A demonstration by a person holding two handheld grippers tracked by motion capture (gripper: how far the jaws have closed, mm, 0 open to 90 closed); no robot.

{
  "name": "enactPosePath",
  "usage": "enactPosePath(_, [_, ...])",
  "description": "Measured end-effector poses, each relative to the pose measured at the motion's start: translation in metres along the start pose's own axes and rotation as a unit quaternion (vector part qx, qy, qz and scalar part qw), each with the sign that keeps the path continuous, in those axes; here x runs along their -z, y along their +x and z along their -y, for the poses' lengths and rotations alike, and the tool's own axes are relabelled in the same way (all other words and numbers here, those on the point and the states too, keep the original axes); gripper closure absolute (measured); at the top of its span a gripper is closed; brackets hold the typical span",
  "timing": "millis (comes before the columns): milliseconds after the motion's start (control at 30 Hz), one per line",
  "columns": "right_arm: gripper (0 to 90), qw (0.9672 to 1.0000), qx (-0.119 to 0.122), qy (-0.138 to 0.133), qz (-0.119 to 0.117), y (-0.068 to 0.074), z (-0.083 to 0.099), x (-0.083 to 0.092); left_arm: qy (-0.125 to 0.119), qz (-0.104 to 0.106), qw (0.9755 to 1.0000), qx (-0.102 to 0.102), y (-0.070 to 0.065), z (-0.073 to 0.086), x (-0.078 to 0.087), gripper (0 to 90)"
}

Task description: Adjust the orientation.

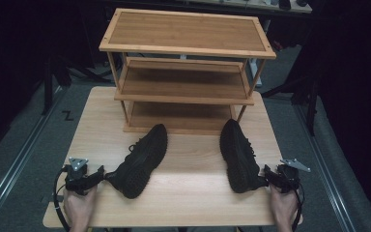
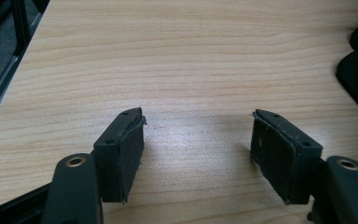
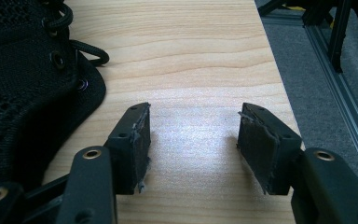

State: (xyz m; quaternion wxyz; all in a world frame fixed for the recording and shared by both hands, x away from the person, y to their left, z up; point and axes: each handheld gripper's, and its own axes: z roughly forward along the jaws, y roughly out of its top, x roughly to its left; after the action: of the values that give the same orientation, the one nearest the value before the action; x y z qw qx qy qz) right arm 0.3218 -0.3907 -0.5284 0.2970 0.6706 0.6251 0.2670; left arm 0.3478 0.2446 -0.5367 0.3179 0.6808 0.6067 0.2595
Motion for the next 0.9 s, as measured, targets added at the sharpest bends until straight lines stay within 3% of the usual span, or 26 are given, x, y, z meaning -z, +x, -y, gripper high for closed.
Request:
enactPosePath(667, [38.8,0.9999,0.009,0.002,-0.010,0.0014,0.0003,0.0002,0.002,0.008,0.9999,-0.011,0.0009,-0.0027,-0.0029,33.5])
enactPosePath(900, [38.2,0.9999,0.010,0.003,-0.012,0.0020,0.0005,0.0004,0.013,0.028,0.9993,-0.022,-0.0008,-0.0063,-0.0052,23.1])
